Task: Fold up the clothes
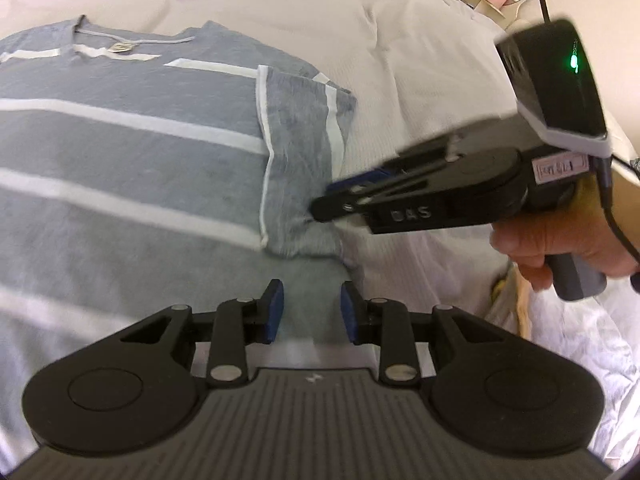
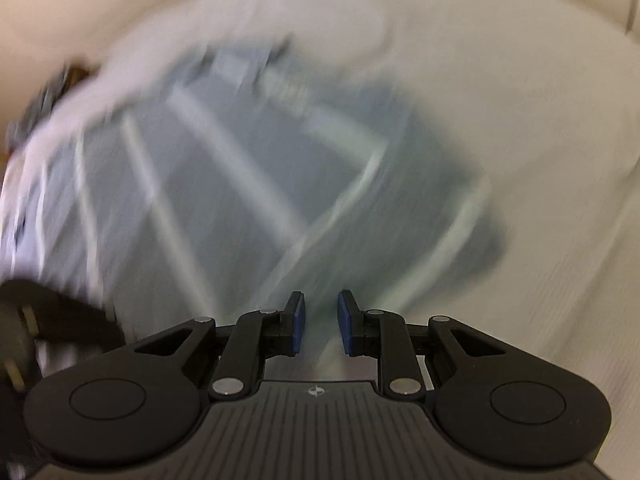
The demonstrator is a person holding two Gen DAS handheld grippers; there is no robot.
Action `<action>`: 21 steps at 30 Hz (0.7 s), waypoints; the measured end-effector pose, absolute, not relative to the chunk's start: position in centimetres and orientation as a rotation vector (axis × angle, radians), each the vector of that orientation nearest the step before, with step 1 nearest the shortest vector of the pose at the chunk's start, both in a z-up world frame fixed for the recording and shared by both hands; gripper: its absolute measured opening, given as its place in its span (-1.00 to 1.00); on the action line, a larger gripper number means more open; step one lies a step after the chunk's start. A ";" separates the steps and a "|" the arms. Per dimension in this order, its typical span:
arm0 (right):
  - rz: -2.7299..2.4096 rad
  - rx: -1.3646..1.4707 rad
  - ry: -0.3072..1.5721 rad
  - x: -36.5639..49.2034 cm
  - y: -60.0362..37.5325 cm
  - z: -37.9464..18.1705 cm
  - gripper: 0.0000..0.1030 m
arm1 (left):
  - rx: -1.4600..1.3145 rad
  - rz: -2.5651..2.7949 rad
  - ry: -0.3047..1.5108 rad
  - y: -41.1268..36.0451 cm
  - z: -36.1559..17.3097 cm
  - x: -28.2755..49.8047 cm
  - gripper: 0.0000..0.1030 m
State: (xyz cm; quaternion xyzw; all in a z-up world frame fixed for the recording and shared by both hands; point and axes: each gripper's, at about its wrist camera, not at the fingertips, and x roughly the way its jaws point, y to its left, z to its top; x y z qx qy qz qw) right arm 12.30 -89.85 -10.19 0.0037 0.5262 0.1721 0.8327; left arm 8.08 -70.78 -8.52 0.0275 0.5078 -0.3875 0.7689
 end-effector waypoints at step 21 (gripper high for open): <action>0.246 0.289 1.206 -4.0 -82.8 -2.7 -0.10 | 0.383 -0.608 1.070 -51.8 1.3 -1.2 0.06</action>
